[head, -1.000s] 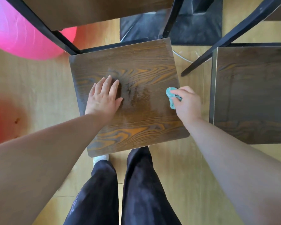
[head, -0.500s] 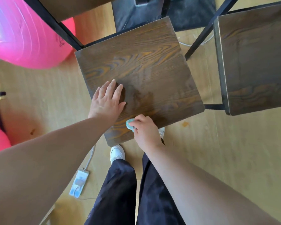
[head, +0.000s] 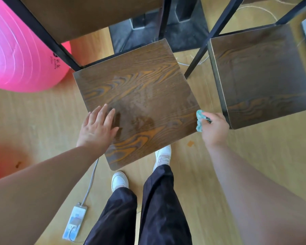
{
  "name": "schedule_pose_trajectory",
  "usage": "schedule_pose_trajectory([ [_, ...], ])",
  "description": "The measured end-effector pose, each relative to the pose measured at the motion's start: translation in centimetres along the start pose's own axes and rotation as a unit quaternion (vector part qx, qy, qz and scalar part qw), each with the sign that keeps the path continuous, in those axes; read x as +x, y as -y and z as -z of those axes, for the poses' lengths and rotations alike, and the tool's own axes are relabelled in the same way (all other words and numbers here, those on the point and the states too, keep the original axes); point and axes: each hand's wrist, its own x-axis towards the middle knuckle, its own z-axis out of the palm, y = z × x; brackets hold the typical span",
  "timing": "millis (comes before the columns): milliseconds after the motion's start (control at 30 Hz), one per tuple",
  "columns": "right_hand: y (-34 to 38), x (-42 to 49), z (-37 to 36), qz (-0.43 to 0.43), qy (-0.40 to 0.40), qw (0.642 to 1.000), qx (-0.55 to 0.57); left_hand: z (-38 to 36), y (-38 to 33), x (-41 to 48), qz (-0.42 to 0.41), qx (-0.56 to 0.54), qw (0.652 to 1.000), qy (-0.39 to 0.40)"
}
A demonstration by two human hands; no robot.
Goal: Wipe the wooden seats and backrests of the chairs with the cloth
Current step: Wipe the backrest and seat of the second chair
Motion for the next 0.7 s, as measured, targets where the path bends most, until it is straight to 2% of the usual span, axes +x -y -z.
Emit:
schedule_pose_trajectory([
  [133, 0.5, -0.5, -1.1, -0.019, 0.028, 0.999, -0.027, -0.1, 0.5, -0.1, -0.001, 0.000, 1.000, 0.006],
  [467, 4.7, -8.3, -6.7, 0.120, 0.090, 0.988, -0.030, 1.2, 2.0, -0.9, 0.003, -0.004, 1.000, 0.012],
  [700, 6.7, -11.3, -9.2, 0.168, 0.129, 0.977, -0.026, 0.0, 3.4, -2.6, 0.025, -0.013, 0.999, 0.019],
])
